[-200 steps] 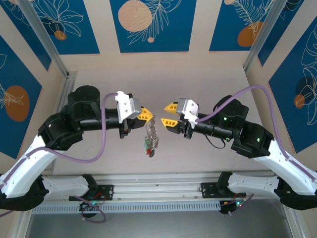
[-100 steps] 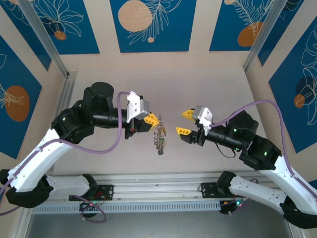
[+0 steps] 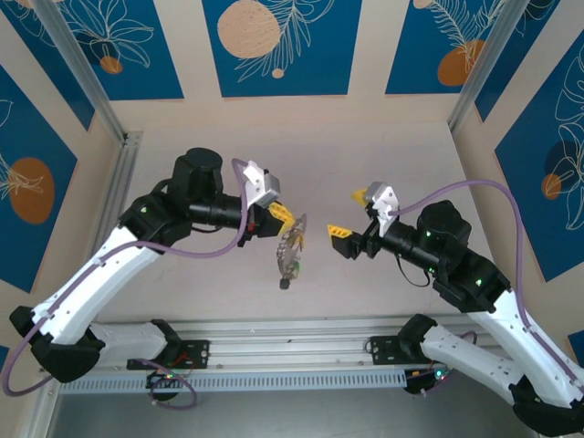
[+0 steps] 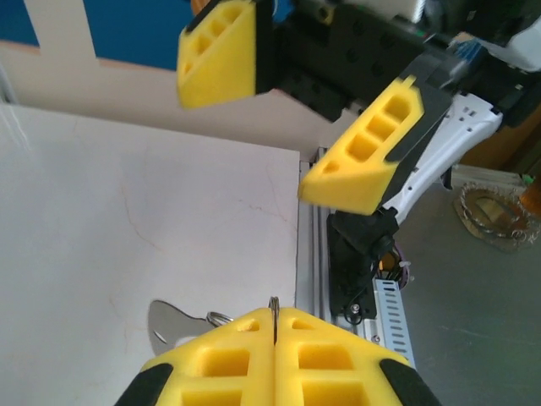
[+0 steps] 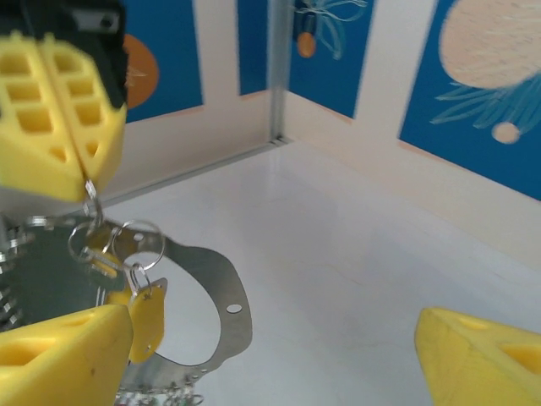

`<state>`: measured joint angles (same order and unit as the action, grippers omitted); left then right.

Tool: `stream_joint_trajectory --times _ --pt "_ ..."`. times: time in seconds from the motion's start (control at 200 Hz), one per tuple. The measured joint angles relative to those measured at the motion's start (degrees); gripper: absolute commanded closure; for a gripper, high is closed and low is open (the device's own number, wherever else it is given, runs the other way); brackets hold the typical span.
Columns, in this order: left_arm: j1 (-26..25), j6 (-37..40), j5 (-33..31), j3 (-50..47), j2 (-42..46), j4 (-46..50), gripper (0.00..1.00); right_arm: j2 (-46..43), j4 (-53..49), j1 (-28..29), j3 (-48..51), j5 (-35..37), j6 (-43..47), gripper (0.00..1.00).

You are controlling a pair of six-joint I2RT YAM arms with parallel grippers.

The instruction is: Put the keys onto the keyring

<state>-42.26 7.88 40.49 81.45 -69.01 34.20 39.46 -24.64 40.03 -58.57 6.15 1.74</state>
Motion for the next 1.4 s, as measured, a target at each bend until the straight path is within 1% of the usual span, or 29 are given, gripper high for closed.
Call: stream_joint_trajectory --times 0.14,0.375,0.565,0.8,0.99,1.19,1.285,1.4 --pt "1.9 -2.0 1.9 -3.1 -1.8 -4.6 1.0 -1.1 0.0 -4.2 1.7 0.8 -2.6 0.11" --pt "4.2 -5.0 3.7 -5.7 -4.2 -12.9 1.0 -3.2 1.0 -10.1 6.7 -3.0 -6.6 0.1" --pt "4.4 -8.6 4.1 -6.3 -10.3 -20.7 1.0 -4.0 0.9 -13.3 7.7 -4.7 -8.1 0.09" --pt "4.0 -14.2 4.3 -6.3 -18.5 -31.2 1.0 -6.5 0.6 -16.4 7.7 -5.0 -8.9 0.09" --pt "3.4 -14.6 3.3 -5.9 -21.0 -31.6 1.0 -6.7 0.1 -17.7 7.7 -5.5 -9.5 0.09" --pt "4.9 -13.8 3.0 -6.1 -20.3 -29.4 1.0 -6.6 0.2 -18.2 7.7 -6.3 -10.2 0.09" --pt "6.9 -13.4 3.0 -9.5 -18.2 -28.8 1.0 -6.6 0.2 -18.3 7.7 -6.4 -10.4 0.09" --pt "10.4 -13.6 3.5 -16.8 -15.4 -29.1 1.0 -6.6 0.2 -18.4 7.7 -6.4 -10.3 0.09"
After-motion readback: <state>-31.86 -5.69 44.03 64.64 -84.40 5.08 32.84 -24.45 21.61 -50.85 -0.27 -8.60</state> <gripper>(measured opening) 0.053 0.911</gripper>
